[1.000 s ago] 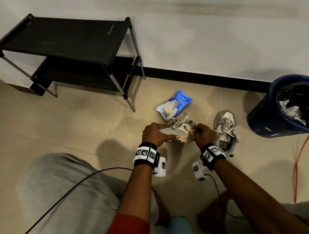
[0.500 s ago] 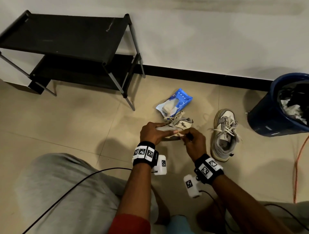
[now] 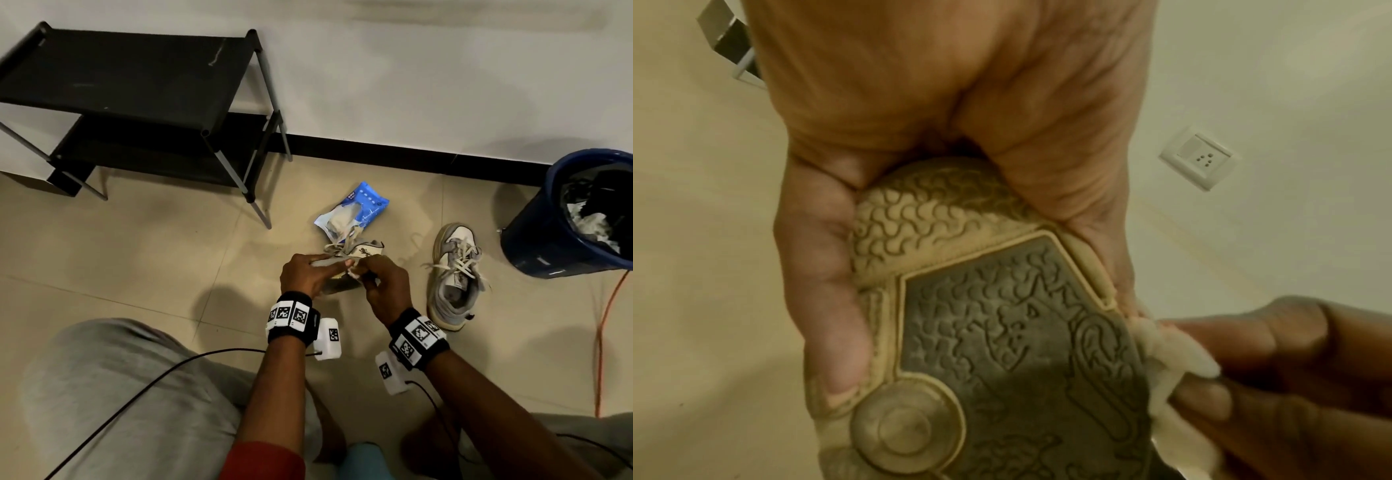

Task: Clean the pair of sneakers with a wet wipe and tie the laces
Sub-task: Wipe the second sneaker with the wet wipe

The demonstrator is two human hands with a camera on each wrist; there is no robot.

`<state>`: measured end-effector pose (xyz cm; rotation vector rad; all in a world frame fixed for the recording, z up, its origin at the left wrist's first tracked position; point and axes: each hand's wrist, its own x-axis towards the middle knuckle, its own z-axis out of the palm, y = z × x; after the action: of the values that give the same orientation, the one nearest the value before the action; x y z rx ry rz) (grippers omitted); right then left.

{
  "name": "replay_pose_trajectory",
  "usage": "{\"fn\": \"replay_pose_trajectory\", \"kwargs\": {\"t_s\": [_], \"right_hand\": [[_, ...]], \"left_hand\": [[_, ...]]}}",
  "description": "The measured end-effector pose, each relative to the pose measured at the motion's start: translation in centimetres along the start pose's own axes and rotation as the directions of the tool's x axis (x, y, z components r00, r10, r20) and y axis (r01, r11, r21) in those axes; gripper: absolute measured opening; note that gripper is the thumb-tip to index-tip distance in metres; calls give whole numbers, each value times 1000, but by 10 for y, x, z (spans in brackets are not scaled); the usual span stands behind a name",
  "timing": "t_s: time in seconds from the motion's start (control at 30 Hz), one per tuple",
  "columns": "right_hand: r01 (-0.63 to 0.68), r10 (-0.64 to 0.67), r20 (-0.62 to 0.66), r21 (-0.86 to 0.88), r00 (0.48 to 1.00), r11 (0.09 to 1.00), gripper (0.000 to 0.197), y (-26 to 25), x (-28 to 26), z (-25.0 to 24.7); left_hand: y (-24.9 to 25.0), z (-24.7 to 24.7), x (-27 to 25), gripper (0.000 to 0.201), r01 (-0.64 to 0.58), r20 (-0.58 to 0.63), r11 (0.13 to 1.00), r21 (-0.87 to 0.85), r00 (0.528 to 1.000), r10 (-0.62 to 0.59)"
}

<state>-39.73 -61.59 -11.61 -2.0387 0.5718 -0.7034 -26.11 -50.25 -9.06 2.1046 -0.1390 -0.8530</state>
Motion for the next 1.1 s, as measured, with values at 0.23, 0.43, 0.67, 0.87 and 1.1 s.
{"fn": "replay_pose_trajectory", "kwargs": {"t_s": [0.23, 0.43, 0.67, 0.87, 1.1], "right_hand": [[-137, 161, 93, -224, 983, 965, 12, 45, 17, -9], [-130, 141, 82, -124, 987, 984, 14, 27, 7, 11], [-77, 254, 282, -516, 925, 853, 19, 55, 29, 0], [-68, 208, 311, -406, 927, 911, 13, 30, 9, 39], [61, 204, 357, -608, 911, 791, 30, 46, 7, 30]], "left_hand": [[-11, -11, 0, 72, 112, 47, 982, -154, 993, -106], [-23, -12, 9, 59, 89, 50, 980, -179, 995, -81], [-31, -10, 37, 72, -52, -104, 990, 133, 992, 66], [-64, 20, 50, 74, -13, 16, 903, 430, 1000, 7], [-85, 26, 49, 74, -25, -17, 928, 371, 999, 34]]}}
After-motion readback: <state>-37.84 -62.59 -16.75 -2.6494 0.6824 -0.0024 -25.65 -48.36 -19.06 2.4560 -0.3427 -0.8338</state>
